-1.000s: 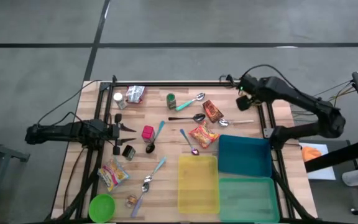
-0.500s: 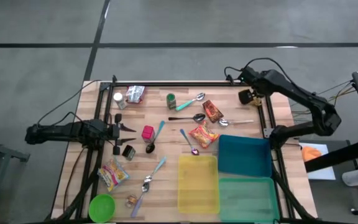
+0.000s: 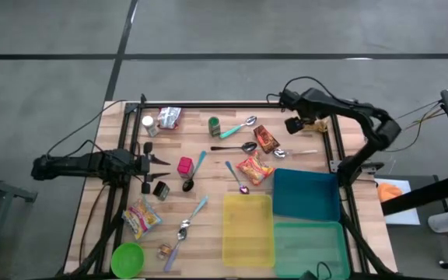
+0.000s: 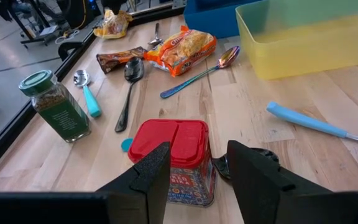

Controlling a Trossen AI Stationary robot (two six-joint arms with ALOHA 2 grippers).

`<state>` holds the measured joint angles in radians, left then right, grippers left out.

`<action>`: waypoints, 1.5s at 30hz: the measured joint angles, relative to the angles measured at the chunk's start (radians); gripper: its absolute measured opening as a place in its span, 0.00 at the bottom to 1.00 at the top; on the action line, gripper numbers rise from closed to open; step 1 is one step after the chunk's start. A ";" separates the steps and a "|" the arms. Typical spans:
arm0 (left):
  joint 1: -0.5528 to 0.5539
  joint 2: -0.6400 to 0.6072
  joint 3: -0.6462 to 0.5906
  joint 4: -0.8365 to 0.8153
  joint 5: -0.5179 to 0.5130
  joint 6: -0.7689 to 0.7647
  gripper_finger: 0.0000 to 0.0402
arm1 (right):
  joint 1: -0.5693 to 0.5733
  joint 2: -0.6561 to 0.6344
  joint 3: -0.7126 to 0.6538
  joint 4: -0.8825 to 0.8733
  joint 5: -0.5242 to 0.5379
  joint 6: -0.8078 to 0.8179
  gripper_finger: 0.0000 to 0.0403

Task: Pick & Place Food Item
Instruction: Put the yellow noodle pack into the blue bin

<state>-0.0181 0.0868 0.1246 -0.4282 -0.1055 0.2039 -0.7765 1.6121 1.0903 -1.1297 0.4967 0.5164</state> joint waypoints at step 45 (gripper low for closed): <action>0.000 0.000 0.000 0.000 0.000 0.000 0.40 | 0.058 0.093 -0.168 0.239 0.109 -0.866 0.75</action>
<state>-0.0181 0.0864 0.1246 -0.4282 -0.1051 0.2039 -0.7185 1.7055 0.9225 -0.8911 0.6059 -0.3501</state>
